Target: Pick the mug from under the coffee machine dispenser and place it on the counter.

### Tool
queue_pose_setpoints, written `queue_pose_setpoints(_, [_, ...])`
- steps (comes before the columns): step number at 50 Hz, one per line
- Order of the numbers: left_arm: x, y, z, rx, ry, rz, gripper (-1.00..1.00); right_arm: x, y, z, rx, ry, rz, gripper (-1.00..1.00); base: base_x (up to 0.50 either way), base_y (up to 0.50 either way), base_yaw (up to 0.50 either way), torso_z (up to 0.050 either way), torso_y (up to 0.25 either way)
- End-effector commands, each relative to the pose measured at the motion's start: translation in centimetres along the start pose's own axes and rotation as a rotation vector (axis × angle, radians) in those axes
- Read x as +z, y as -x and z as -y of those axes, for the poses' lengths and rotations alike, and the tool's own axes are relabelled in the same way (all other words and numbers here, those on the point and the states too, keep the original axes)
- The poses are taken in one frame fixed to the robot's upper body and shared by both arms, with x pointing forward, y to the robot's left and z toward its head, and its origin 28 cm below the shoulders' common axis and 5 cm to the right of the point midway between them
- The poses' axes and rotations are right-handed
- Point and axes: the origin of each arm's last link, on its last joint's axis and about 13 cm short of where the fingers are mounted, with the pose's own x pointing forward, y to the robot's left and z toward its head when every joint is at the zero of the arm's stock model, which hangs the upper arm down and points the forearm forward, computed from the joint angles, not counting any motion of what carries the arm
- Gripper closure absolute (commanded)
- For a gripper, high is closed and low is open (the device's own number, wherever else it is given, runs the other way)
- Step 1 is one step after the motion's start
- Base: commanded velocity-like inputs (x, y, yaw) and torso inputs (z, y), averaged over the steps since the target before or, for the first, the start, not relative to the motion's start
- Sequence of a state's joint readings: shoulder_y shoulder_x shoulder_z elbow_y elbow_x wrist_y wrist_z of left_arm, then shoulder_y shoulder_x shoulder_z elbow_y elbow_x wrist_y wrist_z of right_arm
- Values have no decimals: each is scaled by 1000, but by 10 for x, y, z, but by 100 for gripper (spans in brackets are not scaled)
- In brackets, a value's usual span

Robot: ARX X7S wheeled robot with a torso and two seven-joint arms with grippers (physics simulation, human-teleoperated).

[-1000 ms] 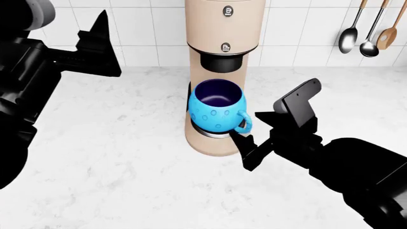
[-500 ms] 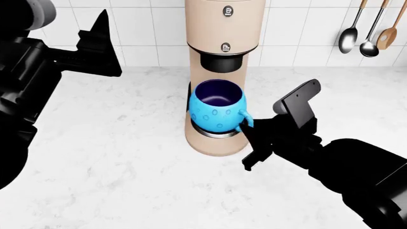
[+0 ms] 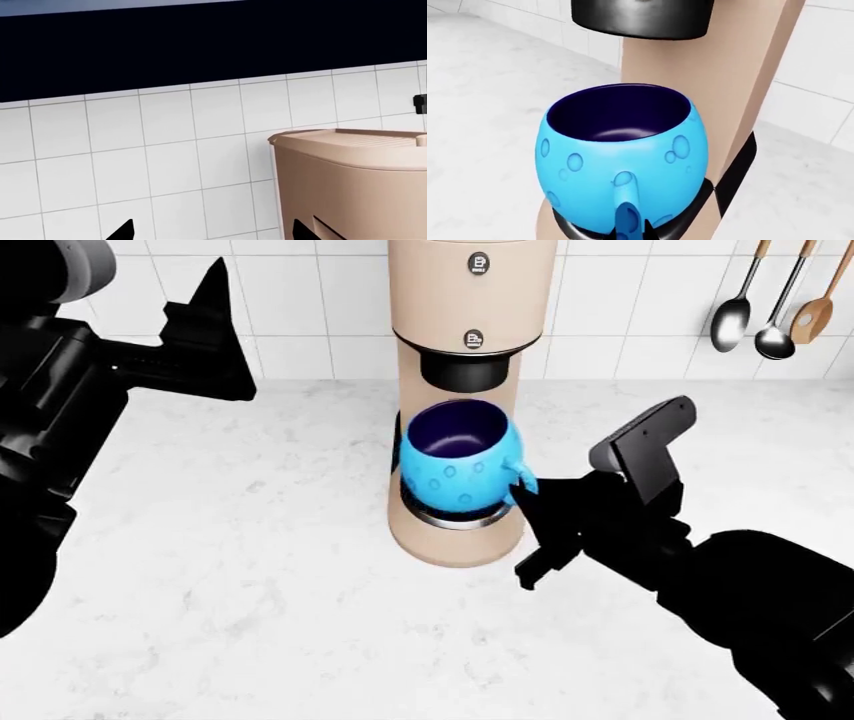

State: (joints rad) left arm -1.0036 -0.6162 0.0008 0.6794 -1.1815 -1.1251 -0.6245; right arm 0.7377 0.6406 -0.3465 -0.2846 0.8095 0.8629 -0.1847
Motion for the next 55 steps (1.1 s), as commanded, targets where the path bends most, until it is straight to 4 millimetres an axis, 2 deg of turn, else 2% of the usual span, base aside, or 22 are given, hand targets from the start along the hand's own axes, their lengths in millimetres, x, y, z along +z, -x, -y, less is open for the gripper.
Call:
queue_pose_setpoints(1, [0,0,1,-2,0,2,-100,12,11,1,-47,24,84,100,0,0,0,0,0])
queue_pose_setpoints(27, [3,1,0,-7,5,19,-100,13,41,-7,-123,38,91,100,0,0,0,0,0])
queue_pose_setpoints(45, [3,-3,2,-18,5,19,-100,15,71,-11,-246,58,150,100,0,0,0,0,0])
queue_pose_setpoints(55, [3,-4,3,-25,5,21,-100,20,77,-8,-357,101,221,100,0,0,0,0,0])
